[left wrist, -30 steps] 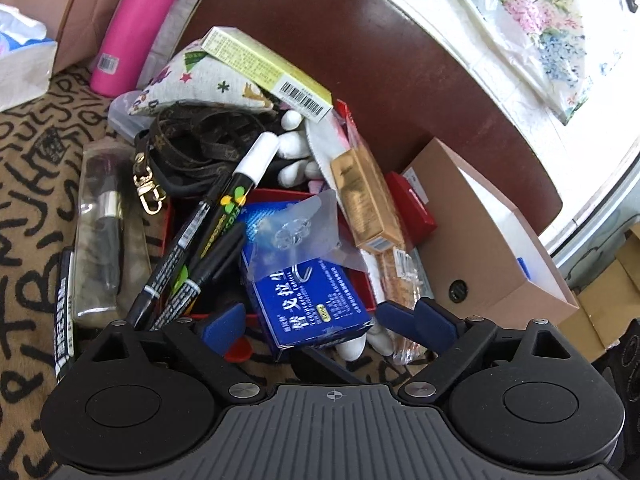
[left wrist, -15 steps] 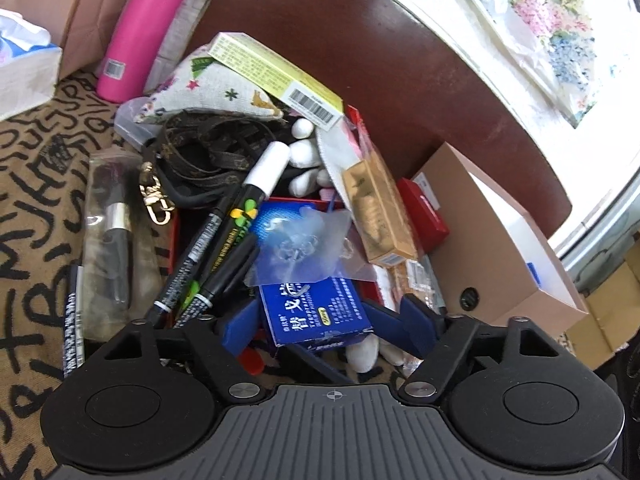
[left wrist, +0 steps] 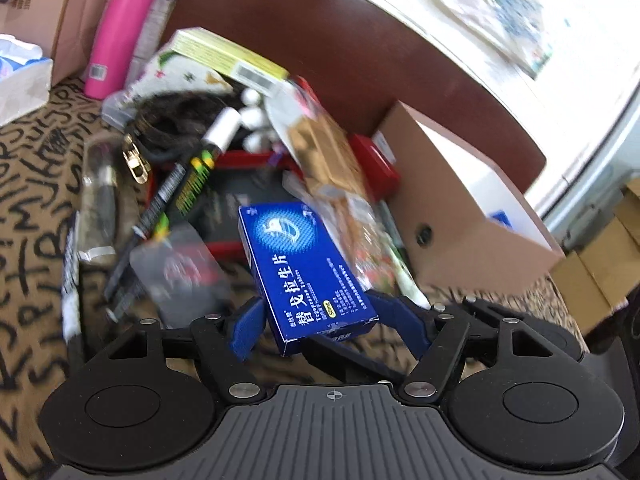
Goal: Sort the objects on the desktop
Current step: 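Reach the left gripper to the blue medicine box and grasp it, then lift and carry the blue medicine box with the left gripper over the brown box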
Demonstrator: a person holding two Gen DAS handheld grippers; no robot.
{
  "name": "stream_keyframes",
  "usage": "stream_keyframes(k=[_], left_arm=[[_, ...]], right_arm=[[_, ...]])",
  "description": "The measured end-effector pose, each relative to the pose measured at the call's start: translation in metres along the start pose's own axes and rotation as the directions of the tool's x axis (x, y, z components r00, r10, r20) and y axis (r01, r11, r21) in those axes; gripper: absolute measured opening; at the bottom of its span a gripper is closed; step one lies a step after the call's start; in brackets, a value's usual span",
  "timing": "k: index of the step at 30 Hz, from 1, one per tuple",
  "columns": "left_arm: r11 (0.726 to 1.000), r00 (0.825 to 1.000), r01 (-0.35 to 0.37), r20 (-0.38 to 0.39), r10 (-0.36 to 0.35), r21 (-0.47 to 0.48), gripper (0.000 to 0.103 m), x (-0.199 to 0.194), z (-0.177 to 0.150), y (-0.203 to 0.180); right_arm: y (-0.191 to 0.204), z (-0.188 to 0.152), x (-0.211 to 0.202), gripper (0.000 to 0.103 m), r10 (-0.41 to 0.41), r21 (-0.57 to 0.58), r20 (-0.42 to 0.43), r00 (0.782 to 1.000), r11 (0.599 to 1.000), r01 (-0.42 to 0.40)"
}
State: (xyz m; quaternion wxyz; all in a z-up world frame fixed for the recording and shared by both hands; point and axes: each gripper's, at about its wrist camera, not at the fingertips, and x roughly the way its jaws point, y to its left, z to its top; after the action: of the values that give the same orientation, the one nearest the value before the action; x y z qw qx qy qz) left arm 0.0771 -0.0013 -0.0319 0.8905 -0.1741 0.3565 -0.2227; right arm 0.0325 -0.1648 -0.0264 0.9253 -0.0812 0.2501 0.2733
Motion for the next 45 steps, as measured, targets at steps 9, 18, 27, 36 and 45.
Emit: stream_keyframes(k=[9,18,27,36,45], left_arm=[[0.996,0.987,0.072,-0.147,-0.065,0.047,0.081,0.016,-0.043,-0.045],[0.978,0.967,0.156,-0.222,-0.123,0.136,0.084,0.027,-0.064,-0.077],[0.984,0.977,0.092,-0.203,-0.06,0.15,0.09,0.047,-0.053,-0.075],[0.972,0.966,0.123,-0.247,-0.071,0.202,0.088,0.057,-0.049,-0.082],[0.971,0.961,0.123,-0.269,-0.065,0.204,0.079,0.063,-0.044,-0.079]], right_arm=[[-0.008,-0.039,-0.048,0.051,-0.082,0.071,-0.028,0.996,0.994,0.084],[-0.03,-0.085,-0.076,0.058,-0.101,0.216,-0.118,0.988,0.968,0.125],[-0.032,-0.084,-0.067,0.069,-0.122,0.193,-0.113,0.986,0.971,0.142],[-0.036,-0.082,-0.065,0.075,-0.12,0.172,-0.114,0.986,0.975,0.139],[-0.041,-0.079,-0.053,0.075,-0.095,0.161,-0.104,0.99,0.981,0.111]])
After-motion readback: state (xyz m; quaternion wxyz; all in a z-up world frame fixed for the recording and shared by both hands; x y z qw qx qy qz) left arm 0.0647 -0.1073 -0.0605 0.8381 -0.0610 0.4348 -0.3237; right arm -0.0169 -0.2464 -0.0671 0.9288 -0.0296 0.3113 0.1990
